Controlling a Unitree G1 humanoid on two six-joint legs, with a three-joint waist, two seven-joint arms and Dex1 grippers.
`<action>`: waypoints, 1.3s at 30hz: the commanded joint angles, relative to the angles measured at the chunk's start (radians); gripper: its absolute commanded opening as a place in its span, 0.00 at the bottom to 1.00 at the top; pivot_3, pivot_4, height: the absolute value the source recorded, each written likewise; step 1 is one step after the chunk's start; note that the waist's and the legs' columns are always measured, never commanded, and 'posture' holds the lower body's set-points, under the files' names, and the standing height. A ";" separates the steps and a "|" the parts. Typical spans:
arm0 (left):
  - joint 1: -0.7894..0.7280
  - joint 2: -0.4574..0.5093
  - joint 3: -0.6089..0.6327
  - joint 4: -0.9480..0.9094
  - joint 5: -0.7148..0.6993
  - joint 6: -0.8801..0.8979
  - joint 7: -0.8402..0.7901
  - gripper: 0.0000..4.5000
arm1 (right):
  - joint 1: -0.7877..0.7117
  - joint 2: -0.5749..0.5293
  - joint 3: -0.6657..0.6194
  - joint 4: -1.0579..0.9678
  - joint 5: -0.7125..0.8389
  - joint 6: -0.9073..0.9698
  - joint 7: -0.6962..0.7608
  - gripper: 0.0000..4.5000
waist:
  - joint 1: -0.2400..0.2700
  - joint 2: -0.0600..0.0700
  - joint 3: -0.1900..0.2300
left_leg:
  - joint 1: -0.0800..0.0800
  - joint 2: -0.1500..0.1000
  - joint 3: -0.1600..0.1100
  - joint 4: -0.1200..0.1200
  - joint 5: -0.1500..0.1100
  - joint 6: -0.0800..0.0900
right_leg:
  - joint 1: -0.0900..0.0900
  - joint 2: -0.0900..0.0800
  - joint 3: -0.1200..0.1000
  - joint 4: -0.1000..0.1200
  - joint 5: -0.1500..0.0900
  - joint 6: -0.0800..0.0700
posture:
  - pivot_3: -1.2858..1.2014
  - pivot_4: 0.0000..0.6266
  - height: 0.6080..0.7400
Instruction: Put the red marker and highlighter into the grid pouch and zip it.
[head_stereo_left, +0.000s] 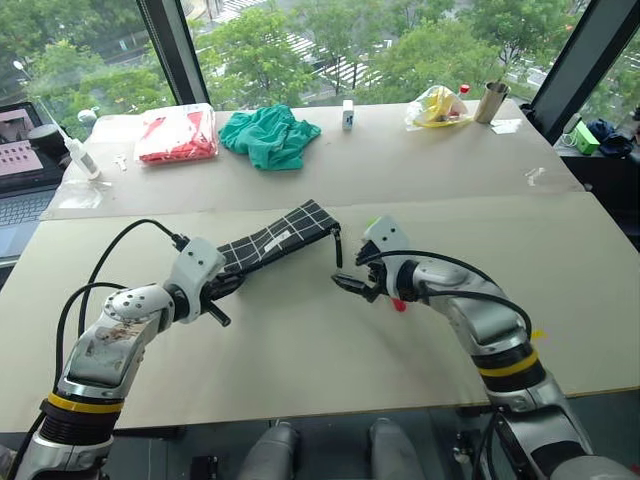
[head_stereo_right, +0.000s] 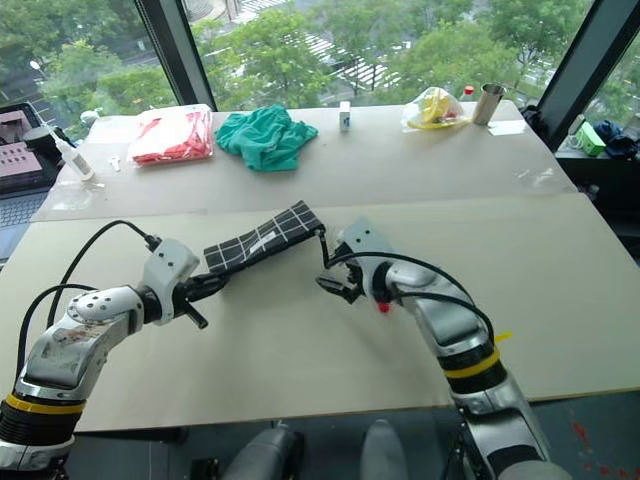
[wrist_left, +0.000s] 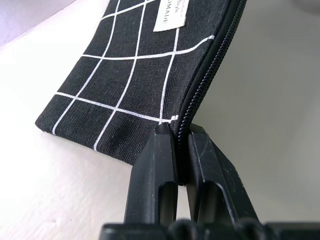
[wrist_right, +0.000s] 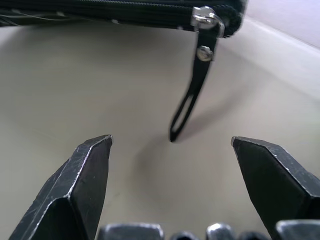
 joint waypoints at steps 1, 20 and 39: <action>0.000 0.001 0.029 -0.035 -0.003 -0.006 0.010 0.00 | -0.064 0.027 -0.039 0.043 -0.006 -0.051 -0.011 0.94 | -0.002 0.000 0.000 | 0.000 0.000 0.000 0.000 0.000 0.000 | 0.000 0.000 0.000 0.000 0.000 0.000 | 0.52 0.24 1.00; -0.012 -0.039 0.007 -0.030 0.006 -0.030 0.020 0.00 | -0.088 0.174 -0.027 0.160 -0.066 -0.127 -0.068 0.23 | -0.004 0.000 0.000 | 0.000 0.000 0.000 -0.001 0.000 0.000 | 0.000 0.000 0.000 0.002 0.000 0.000 | 0.52 0.24 1.00; -0.016 -0.062 0.005 -0.014 0.022 -0.050 0.042 0.00 | -0.089 0.169 -0.030 0.145 -0.057 -0.117 0.006 0.01 | -0.005 0.000 0.000 | 0.000 0.000 0.000 -0.001 0.000 0.000 | 0.000 0.000 0.000 0.002 0.000 0.000 | 0.52 0.24 1.00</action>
